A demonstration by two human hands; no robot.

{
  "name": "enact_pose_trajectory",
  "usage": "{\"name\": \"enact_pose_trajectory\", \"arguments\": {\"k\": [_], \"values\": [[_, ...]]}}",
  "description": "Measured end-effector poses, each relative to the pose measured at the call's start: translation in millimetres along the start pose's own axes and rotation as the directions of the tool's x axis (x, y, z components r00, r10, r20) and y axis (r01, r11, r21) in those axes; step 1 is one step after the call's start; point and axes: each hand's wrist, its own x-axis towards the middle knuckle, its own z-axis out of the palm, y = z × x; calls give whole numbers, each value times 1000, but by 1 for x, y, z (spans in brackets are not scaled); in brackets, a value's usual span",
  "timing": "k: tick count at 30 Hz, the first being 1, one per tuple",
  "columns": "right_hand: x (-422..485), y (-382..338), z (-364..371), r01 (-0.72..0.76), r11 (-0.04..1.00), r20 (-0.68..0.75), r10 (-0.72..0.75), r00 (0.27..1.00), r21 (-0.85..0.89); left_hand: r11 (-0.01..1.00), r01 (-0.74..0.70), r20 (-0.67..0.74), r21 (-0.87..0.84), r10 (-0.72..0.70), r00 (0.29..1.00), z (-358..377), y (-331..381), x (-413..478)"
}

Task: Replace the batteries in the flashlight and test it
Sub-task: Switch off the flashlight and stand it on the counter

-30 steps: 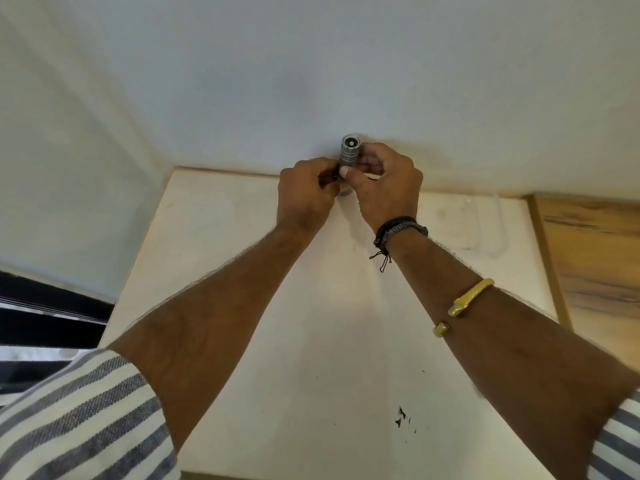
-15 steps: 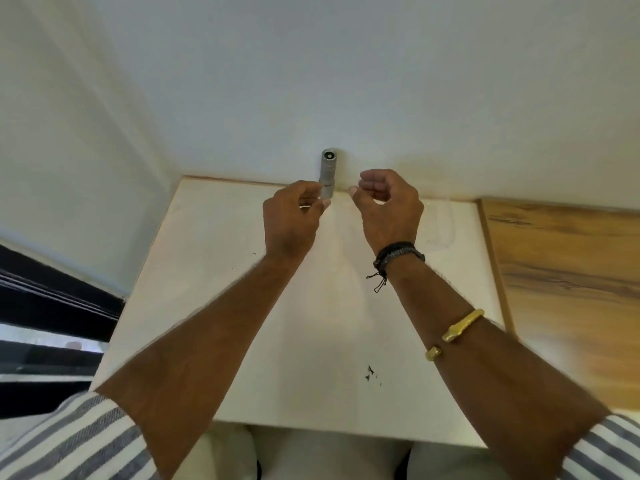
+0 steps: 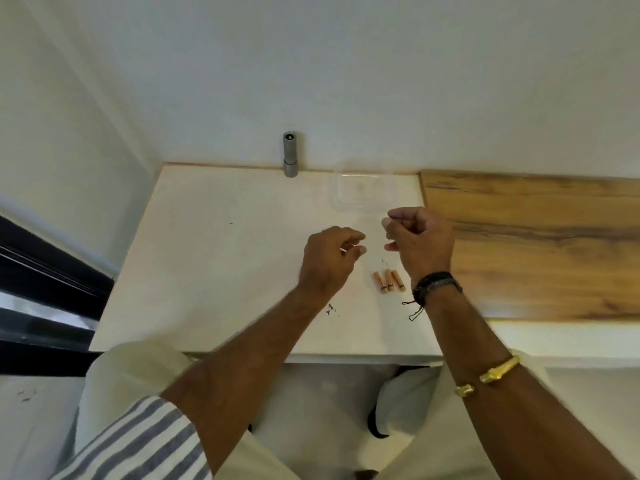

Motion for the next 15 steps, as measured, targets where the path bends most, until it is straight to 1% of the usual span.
{"name": "enact_pose_trajectory", "arguments": {"k": [3,5,9,12,15], "values": [[-8,15,-19,-68,995,-9,68,998,-69,991,-50,157,126,29,987,18,1,-11],[-11,27,-28,-94,989,-31,91,995,-112,966,-115,249,234,55,967,27,0,-16],[-15,49,-38,-153,954,-56,143,988,-260,901,-235,397,364,78,914,37,0,-19],[-19,61,-36,-141,893,-53,131,990,-427,843,-328,476,426,99,874,35,-5,-19],[-24,64,-30,-158,798,-36,169,985,-582,818,-359,499,449,103,860,31,-10,-19]]}}
